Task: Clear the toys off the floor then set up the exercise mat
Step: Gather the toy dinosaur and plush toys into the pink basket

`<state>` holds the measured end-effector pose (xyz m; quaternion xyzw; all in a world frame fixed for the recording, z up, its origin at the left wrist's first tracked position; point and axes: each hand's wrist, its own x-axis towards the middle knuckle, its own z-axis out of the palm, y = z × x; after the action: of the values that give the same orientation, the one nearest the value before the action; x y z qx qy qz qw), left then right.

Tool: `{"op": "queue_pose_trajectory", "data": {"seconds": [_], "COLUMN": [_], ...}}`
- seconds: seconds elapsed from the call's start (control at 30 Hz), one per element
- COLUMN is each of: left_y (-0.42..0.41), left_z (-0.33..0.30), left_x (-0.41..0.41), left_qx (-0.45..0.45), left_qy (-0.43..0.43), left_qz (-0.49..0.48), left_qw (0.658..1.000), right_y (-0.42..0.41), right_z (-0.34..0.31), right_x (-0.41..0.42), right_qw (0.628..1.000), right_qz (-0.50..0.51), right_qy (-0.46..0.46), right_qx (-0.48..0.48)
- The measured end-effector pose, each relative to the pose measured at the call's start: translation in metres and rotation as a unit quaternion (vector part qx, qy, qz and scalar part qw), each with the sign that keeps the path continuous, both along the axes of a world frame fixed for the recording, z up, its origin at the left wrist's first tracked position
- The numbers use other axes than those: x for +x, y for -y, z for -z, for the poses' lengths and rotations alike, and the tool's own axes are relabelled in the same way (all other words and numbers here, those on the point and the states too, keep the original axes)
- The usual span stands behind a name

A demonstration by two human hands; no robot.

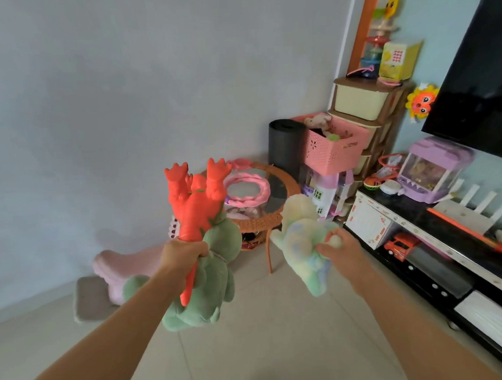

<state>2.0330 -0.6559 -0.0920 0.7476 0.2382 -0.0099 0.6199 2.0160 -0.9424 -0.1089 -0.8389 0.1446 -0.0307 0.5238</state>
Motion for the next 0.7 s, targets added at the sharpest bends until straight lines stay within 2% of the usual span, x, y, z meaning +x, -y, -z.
{"op": "queue_pose_trajectory", "data": {"seconds": [0.43,0.53,0.7], "left_y": [0.094,0.114,0.166], "left_z": [0.000,-0.006,-0.011], "left_x": [0.246,0.295,0.367], "left_qx": [-0.031,-0.032,0.031], "left_qy": [0.019,0.021,0.012], "left_qz": [0.047,0.066,0.082], "left_qw": [0.998,0.997,0.996], "right_y": [0.085,0.102,0.153], "right_z": [-0.001,-0.002,0.004], "right_x": [0.224,0.268,0.334], "right_qw": [0.999,0.998,0.996], "right_qz": [0.045,0.064,0.075], "right_qy": [0.013,0.017,0.007], "right_qx": [-0.016,0.007,0.044]}}
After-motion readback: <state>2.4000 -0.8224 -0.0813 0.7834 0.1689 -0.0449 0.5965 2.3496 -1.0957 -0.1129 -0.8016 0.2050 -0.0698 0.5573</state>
